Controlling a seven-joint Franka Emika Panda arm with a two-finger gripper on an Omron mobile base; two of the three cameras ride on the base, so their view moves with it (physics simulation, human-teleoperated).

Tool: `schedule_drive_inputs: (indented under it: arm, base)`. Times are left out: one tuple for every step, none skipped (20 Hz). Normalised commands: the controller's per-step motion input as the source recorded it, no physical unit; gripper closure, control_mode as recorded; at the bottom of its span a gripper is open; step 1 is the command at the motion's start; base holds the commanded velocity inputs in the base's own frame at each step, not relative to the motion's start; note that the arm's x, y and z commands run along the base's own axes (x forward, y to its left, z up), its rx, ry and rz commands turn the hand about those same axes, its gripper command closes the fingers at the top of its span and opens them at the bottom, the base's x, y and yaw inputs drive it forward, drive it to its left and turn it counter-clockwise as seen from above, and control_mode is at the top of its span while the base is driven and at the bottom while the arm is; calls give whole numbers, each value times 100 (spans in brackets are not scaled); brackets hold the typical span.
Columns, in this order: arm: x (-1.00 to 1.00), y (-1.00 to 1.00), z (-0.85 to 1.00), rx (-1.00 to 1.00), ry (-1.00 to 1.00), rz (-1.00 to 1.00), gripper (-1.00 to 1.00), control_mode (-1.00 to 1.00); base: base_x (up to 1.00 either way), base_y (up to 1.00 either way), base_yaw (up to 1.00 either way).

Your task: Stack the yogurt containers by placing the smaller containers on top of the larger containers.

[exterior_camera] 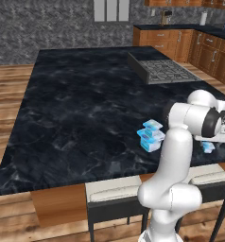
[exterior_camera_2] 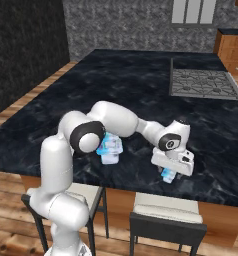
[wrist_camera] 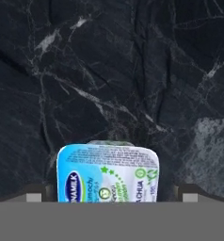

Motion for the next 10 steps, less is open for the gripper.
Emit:
schedule_drive_inputs:
  arm:
    - [0, 0, -11, 0, 0, 0, -100, -100]
    - [0, 0, -20, 1, 0, 0, -100, -100]
    - [0, 0, -24, 2, 0, 0, -100, -100]
    - [0, 0, -34, 1, -2, 0, -100, -100]
    - [0, 0, -42, 5, -3, 0, -100, -100]
    - [0, 0, -49, 6, -4, 0, -100, -100]
    - [0, 0, -52, 5, -4, 0, -100, -100]
    - [0, 0, -54, 3, -3, 0, -100, -100]
    - [0, 0, -46, 3, -2, 0, -100, -100]
    - [0, 0, -44, 3, -1, 0, -100, -100]
  base:
    - [0, 0, 0]
    - [0, 0, 0]
    - [0, 0, 0]
    - [0, 0, 0]
    - [0, 0, 0]
    - [0, 0, 0]
    - [0, 0, 0]
    - [0, 0, 0]
    - [0, 0, 0]
    - [0, 0, 0]
